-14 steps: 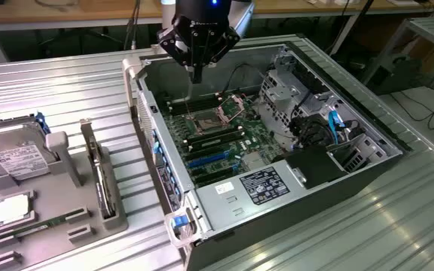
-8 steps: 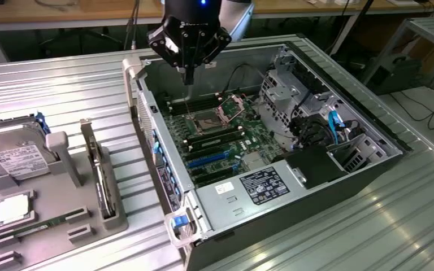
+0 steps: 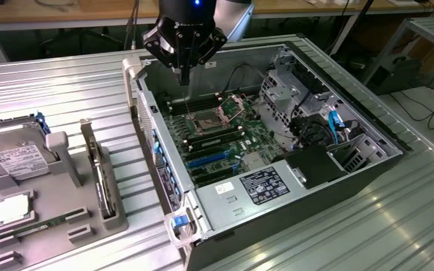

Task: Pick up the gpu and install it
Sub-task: 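Reach for the gpu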

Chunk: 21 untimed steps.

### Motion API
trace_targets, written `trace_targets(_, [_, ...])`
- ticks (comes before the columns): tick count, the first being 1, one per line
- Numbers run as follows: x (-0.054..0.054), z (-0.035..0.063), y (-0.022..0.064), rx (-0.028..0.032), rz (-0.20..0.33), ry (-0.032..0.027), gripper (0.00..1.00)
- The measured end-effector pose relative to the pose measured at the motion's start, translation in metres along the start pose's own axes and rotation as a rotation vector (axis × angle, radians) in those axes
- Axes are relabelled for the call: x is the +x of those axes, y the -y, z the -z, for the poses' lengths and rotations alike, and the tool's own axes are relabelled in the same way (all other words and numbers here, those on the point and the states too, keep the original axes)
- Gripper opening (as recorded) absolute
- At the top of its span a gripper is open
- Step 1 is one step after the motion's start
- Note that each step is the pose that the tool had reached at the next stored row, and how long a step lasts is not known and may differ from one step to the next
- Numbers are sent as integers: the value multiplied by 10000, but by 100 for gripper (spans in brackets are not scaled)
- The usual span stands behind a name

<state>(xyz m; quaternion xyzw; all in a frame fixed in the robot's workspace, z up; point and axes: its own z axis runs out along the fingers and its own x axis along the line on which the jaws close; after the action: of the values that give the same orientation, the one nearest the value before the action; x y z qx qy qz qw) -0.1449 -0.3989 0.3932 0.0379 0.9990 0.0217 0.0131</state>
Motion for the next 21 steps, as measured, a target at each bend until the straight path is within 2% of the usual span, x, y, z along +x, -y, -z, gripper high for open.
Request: trace_targets(21, [148,0,11,0,0,0,11])
